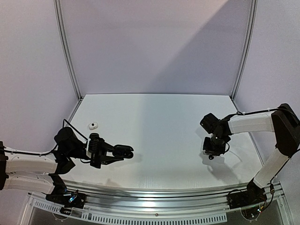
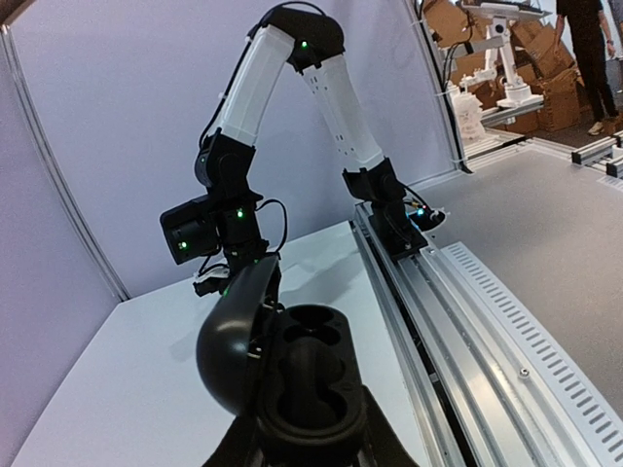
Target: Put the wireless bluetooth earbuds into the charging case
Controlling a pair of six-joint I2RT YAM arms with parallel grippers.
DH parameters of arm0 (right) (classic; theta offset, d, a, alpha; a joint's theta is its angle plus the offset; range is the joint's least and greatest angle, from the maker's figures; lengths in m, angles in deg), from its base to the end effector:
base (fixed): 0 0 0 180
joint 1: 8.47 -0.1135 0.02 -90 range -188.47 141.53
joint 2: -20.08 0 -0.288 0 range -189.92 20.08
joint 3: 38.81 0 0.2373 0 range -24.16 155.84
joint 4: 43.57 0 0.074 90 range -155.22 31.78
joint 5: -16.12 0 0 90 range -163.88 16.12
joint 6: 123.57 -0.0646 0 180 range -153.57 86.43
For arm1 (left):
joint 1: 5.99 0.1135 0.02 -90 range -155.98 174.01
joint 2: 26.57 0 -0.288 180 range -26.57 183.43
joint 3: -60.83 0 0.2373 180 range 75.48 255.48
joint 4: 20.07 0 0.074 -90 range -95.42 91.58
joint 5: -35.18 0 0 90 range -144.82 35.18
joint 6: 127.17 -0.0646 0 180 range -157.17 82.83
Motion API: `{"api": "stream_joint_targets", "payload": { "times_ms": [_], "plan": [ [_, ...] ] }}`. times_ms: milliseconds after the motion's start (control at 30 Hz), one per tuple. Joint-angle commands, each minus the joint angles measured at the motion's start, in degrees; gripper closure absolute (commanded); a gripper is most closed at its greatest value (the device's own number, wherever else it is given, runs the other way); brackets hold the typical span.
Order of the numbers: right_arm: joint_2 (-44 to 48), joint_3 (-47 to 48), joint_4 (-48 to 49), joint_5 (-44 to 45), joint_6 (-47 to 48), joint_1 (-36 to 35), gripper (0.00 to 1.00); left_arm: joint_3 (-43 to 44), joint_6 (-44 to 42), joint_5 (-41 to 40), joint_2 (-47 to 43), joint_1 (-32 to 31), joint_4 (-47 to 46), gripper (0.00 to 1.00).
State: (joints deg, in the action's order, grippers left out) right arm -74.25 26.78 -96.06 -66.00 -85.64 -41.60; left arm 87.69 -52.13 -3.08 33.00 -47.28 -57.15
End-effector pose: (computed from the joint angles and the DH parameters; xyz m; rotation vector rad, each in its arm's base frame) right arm 0.2317 0.1406 0.1502 0.4984 2.8936 0.0035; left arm 0.1074 -0.1618 0.2423 1.3363 0.9098 -1.0284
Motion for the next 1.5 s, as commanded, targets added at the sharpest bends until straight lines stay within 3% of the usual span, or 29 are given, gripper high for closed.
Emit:
{"api": "stream_joint_targets", "payload": {
  "times_ms": [0,267,533,700,900,1167,1467],
  "plan": [
    [-5.02,3.10,5.60,-13.04,10.31,-5.33,0.78,-0.78,-0.62,-0.59,-0.59,-0.33,0.51,1.00],
    [-15.57,14.75,-1.25,-18.11,22.87,-14.51,0.76,-0.78,-0.80,-0.68,-0.85,0.23,0.94,1.00],
    [-9.80,19.89,-2.57,-14.90,25.96,-15.72,0.74,-0.87,-0.82,-0.69,-0.87,0.60,1.01,1.00],
    [-4.75,20.07,-9.02,-10.48,24.71,-9.31,0.78,-1.04,-0.75,-0.86,-0.80,0.61,0.77,1.00],
    [-9.36,21.44,-19.72,-2.11,19.82,-0.67,0.74,-1.30,-0.91,-1.01,-1.39,0.61,1.02,1.00],
    [-11.91,20.07,-19.43,-2.11,13.31,0.78,0.71,-1.26,-1.08,-1.36,-1.83,0.61,1.59,1.00],
    [-12.00,18.23,-19.22,-4.81,12.21,1.06,0.78,-1.48,-0.91,-1.61,-2.26,0.69,1.55,1.00]
  ]
}}
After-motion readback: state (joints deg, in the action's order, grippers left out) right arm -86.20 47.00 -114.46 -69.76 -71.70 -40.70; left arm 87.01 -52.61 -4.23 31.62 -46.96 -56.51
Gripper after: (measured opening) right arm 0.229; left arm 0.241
